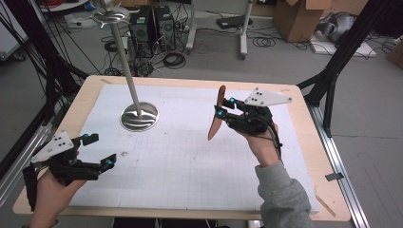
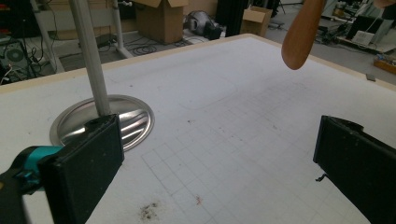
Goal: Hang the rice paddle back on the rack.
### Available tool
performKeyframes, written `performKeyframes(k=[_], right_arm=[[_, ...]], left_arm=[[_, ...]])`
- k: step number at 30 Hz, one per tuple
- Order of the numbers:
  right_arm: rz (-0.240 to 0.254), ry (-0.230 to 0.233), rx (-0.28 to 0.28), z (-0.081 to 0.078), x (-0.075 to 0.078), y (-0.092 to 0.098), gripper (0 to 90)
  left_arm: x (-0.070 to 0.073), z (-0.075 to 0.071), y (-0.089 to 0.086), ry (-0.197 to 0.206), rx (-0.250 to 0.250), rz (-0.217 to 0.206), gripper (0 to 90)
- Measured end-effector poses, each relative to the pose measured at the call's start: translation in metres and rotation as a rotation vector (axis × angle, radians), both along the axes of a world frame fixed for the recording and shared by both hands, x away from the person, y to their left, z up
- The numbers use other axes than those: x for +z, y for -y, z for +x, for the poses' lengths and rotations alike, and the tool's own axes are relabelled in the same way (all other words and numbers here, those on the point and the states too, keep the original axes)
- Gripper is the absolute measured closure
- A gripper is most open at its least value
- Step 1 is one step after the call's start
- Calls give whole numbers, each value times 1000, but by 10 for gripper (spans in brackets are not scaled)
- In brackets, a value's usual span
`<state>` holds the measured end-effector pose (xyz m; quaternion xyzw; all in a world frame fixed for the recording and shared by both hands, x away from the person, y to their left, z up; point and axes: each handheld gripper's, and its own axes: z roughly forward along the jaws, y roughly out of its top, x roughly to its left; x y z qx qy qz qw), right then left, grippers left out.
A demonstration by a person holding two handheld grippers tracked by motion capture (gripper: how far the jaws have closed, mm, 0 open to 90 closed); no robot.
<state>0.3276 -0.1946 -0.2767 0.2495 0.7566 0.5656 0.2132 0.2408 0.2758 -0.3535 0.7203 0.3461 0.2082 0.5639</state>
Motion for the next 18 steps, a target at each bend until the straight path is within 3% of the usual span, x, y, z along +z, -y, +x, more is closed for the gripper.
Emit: performKeyframes(k=[7, 18], right_arm=[[-13, 7, 17, 14, 9, -11, 649], [-17, 35, 26, 18, 22, -25, 649]], left_arm=[[-1, 0, -6, 5, 19, -10, 22], [-4, -1, -9, -3, 35, -6, 22]])
